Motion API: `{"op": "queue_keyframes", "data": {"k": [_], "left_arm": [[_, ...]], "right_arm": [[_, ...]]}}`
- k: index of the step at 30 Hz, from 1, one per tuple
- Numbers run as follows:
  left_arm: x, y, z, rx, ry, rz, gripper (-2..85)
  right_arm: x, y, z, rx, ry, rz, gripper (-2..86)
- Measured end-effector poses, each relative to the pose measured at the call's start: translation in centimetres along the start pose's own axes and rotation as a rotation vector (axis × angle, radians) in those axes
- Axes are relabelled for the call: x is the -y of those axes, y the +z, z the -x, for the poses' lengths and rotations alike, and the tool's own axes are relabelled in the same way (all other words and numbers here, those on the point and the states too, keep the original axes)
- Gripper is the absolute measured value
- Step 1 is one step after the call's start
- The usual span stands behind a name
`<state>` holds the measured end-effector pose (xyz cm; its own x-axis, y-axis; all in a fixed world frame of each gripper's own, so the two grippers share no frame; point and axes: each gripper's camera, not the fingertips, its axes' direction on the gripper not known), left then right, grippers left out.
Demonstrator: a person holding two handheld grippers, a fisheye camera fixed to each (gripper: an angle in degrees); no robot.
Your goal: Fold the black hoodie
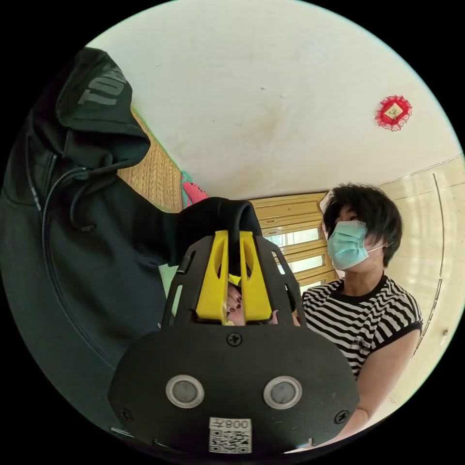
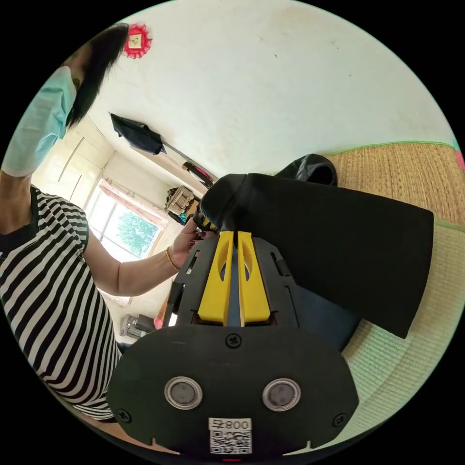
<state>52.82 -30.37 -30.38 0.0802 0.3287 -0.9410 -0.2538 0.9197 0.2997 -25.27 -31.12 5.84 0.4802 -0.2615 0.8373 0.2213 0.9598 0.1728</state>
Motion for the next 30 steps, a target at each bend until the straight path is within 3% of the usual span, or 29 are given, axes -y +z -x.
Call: {"op": "queue_keyframes", "data": {"k": [10, 21, 26, 30], "left_arm": [[-6.0, -10.8, -3.8, 0.184, -0.072, -0.11, 3.8], [-7.2, -13.2, -4.4, 0.106, -0.062, -0.151, 5.0], [-3.4, -10.3, -5.6, 0.013, 0.059, -0.054, 7.6], [-2.4, -10.8, -6.3, 0.081, 0.09, -0.045, 7.7]], "right_arm": [[3.2, 11.6, 3.1, 0.127, -0.07, 0.187, 1.3], [6.8, 13.3, 4.6, 0.107, -0.053, 0.214, 1.4], [10.6, 1.9, 4.0, -0.189, -0.037, 0.037, 1.5], [9.2, -12.3, 1.7, -0.663, 0.205, -0.193, 2.2]]}}
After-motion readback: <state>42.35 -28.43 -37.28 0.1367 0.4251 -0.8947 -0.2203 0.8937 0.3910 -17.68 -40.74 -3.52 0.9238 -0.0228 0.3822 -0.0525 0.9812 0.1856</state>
